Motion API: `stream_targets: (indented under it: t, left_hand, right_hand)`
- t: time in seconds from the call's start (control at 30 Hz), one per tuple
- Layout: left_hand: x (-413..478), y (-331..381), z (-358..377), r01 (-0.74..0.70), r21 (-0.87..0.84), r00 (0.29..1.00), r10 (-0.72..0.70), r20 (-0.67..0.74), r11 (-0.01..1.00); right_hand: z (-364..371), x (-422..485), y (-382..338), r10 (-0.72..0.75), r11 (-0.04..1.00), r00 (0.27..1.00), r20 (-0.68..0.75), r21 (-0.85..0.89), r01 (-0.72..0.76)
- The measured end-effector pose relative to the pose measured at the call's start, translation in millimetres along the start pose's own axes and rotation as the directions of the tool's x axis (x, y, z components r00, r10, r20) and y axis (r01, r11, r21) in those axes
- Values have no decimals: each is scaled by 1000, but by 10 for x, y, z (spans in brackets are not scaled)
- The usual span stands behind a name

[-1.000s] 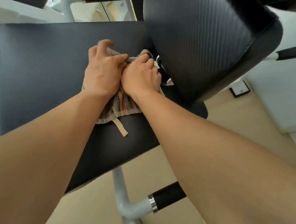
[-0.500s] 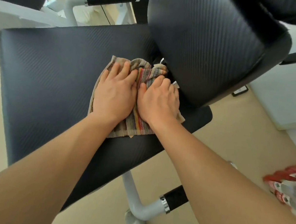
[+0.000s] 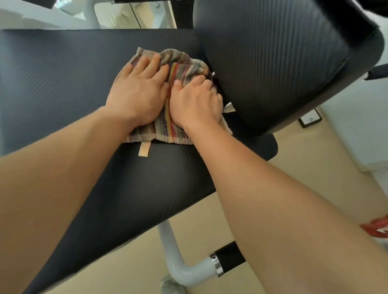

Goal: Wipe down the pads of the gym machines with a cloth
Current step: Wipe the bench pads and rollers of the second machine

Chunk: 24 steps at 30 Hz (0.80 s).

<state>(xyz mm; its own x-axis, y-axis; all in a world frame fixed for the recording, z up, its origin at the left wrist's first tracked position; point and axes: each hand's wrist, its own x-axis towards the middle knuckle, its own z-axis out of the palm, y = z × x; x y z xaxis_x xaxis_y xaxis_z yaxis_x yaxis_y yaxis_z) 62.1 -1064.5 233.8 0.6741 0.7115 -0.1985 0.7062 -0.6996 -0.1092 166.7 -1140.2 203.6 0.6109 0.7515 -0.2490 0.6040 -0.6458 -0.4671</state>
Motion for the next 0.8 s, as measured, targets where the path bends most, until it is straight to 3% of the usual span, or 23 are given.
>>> stream_targets:
  t: [0.27,0.5,0.67,0.8]
  left_hand:
    - [-991,433,41,72,-45,997,-73,-14,996]
    - [-1783,108,-36,-9,4,1000,9,-7,1000]
    - [-2367,-252,-78,-17,17,1000,17,21,1000]
    - [-2767,-393,-50,-26,-20,999,26,-39,999]
  right_hand:
    - [-104,-606,126,24,957,998,50,-289,-9]
    - [83,-1501,68,-153,986,987,51,-58,156]
    - [209,-2091,-212,-132,991,991,23,-21,133]
    - [320,-2419,-361,-125,992,992,-15,-18,125]
